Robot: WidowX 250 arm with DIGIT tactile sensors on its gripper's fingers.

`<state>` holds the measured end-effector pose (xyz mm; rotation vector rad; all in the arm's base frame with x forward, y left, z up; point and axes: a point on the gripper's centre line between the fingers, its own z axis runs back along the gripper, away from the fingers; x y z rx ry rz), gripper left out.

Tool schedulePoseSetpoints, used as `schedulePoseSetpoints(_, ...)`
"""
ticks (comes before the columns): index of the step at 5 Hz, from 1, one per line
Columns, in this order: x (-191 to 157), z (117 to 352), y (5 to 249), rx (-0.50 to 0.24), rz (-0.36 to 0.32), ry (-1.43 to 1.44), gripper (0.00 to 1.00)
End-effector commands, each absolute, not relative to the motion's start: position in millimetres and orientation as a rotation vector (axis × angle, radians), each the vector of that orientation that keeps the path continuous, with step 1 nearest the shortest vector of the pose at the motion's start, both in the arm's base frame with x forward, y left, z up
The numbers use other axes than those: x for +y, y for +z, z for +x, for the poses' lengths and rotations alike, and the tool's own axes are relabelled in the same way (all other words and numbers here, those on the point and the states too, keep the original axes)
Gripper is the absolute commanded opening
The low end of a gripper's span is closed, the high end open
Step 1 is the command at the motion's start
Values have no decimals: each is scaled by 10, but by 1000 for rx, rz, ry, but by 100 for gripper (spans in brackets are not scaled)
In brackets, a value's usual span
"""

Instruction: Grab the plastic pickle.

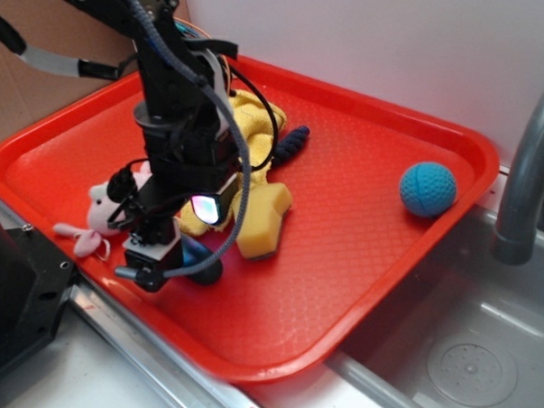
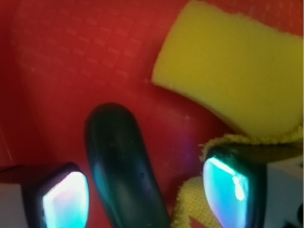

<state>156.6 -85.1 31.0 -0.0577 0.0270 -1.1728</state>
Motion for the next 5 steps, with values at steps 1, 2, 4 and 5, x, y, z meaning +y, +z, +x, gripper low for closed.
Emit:
schedulePoseSetpoints(1,-1130,1262,27,-4,11,-1263,85)
schedulePoseSetpoints(2,-1141,1318,49,-27,-8,-1267,0)
schedulePoseSetpoints(4,-893,1530,349,9,-94,-1126,0)
schedulePoseSetpoints(5,-660,1659,691,8,-118,-957,0)
